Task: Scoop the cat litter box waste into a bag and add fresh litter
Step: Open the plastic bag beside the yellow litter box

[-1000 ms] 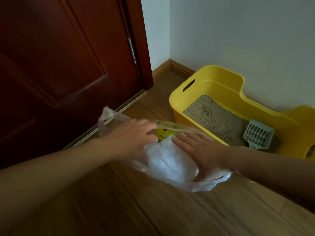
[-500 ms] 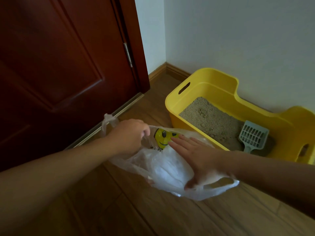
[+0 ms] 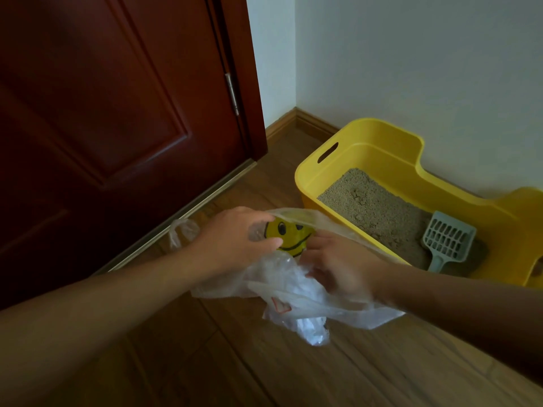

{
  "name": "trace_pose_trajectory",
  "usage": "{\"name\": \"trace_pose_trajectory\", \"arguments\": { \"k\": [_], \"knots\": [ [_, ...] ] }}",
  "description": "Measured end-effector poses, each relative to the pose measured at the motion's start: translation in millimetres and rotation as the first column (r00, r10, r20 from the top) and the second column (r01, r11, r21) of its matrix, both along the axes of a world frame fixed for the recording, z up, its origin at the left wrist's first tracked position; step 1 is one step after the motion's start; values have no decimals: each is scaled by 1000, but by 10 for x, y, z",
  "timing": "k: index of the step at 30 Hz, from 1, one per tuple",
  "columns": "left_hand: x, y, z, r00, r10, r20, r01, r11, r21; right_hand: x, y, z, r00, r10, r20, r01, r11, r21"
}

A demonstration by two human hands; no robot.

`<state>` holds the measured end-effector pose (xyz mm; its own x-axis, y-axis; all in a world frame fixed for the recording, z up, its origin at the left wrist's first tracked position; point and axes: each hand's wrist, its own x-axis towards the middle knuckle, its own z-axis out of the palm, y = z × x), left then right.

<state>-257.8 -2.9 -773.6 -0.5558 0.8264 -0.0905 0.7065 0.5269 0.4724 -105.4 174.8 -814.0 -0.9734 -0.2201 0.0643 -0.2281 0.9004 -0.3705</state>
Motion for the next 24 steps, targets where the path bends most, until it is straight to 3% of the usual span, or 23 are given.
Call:
{"name": "trace_pose_trajectory", "arguments": {
  "k": [4, 9, 13, 17, 21, 24],
  "knots": [
    [117, 29, 80, 993, 3, 115, 1, 999, -34, 84, -39, 14, 997, 28, -73, -27, 1000, 15],
    [174, 67, 86, 992, 10, 126, -13, 1000, 22, 213, -19, 117, 999, 36, -20, -36, 999, 11],
    [134, 16, 86, 991, -19, 130, -2, 987, 163, 355, -34, 225, 989, 79, 123, -81, 997, 10],
    [81, -17, 15, 999, -47, -11, 48, 978, 202, 465, -28, 227, 967, -10, 253, -6, 998, 62],
    [114, -37, -6, 1000, -11, -7, 12, 964, 266, 547, -87, 281, 944, -55, 324, 38, 998, 59],
    [161, -19, -15, 1000, -9, -3, 9, 968, 251, 573, -123, 251, 895, -95, 436, 36, 989, 140]
  ]
}}
